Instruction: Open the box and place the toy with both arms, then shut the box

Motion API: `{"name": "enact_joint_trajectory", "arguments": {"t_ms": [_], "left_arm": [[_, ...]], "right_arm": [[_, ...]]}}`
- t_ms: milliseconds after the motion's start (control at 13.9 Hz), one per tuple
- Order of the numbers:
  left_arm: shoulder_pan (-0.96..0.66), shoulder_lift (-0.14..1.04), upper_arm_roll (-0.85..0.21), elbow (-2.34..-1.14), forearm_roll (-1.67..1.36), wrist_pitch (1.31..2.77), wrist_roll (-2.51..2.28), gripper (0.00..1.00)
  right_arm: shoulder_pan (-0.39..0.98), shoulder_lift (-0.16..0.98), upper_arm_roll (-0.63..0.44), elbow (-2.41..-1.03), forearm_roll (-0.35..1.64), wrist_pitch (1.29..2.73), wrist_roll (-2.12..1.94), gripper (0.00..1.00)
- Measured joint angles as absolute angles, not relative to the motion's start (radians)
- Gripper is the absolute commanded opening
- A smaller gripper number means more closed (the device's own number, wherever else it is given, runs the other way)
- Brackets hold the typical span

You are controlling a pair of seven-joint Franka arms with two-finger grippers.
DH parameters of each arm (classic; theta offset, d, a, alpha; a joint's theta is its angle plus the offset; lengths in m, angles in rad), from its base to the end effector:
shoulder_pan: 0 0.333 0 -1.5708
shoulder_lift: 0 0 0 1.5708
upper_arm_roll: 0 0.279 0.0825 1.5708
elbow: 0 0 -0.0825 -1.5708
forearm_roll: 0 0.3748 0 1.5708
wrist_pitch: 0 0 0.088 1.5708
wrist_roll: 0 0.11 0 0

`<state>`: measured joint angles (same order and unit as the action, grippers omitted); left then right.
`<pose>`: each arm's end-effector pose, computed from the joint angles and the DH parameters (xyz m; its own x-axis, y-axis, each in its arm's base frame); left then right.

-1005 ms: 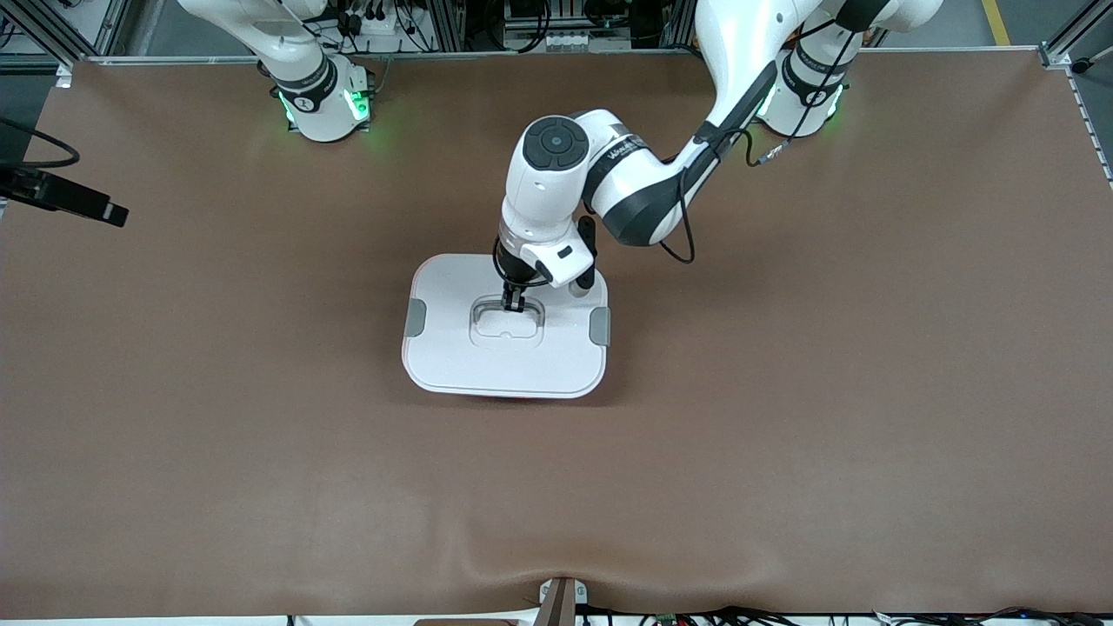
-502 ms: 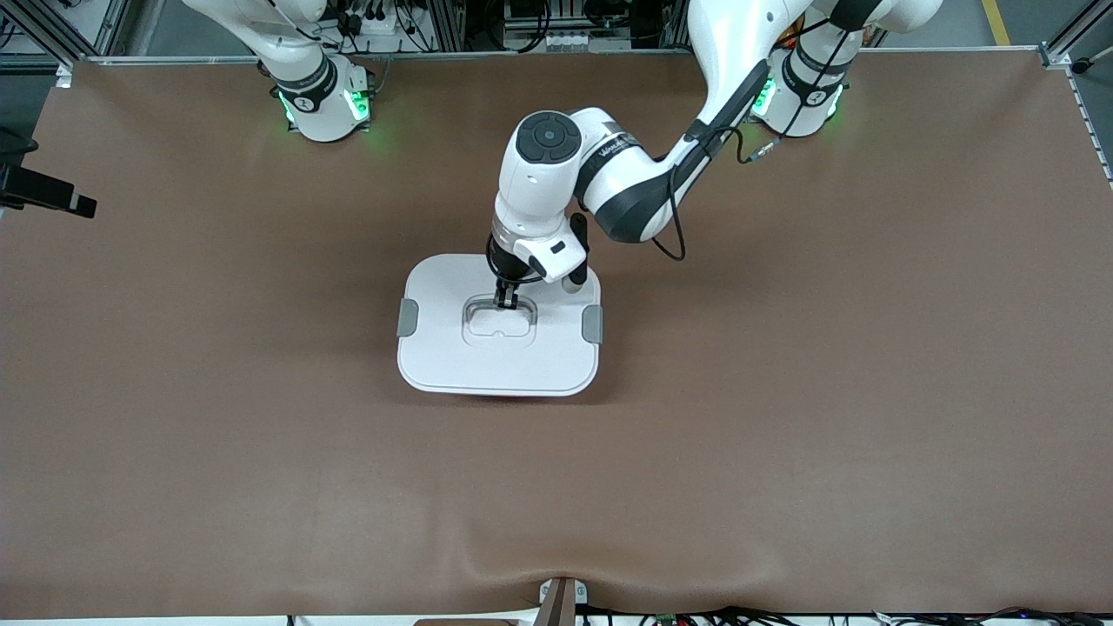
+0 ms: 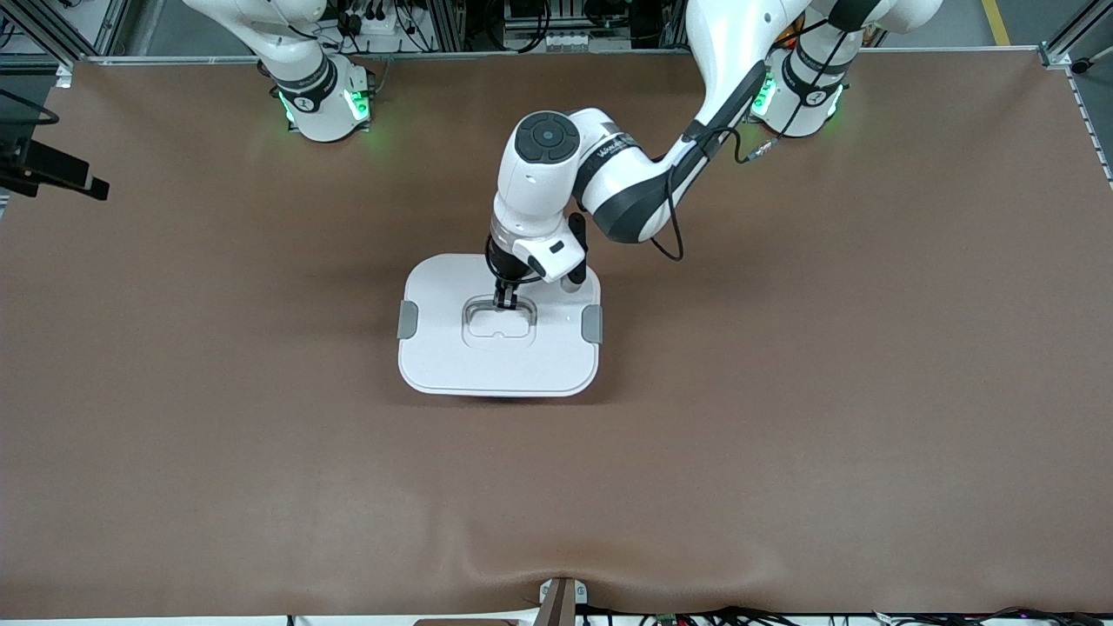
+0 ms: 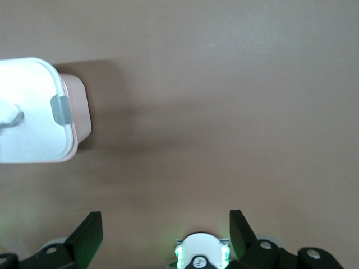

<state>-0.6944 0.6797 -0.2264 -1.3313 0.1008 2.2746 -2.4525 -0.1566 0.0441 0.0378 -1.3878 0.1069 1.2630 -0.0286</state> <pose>0.4708 -0.5545 0.3386 0.0411 0.9687 -0.2448 0.9905 -0.0074 0.1372 0.5206 -0.0485 0.6192 0.9850 -0.0562 -0.1632 -0.0751 -0.9909 -0.1120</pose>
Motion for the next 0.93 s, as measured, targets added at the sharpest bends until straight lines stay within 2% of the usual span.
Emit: {"name": "enact_joint_trajectory", "arguments": {"t_ms": [359,933], "left_arm": [[-0.7,0.68,-0.226,-1.323,0.135,2.274,-2.507,0.0],[-0.716,0.68,-0.225,-1.325,0.148,2.27,-2.546,0.0]], "right_arm": [[-0.055,-0.005,-0.096,-1.459,0.104,1.304,-0.108,1.0],[-0.031,-0.008,-0.105,-1.411,0.058,1.313,-0.11,1.0]]}}
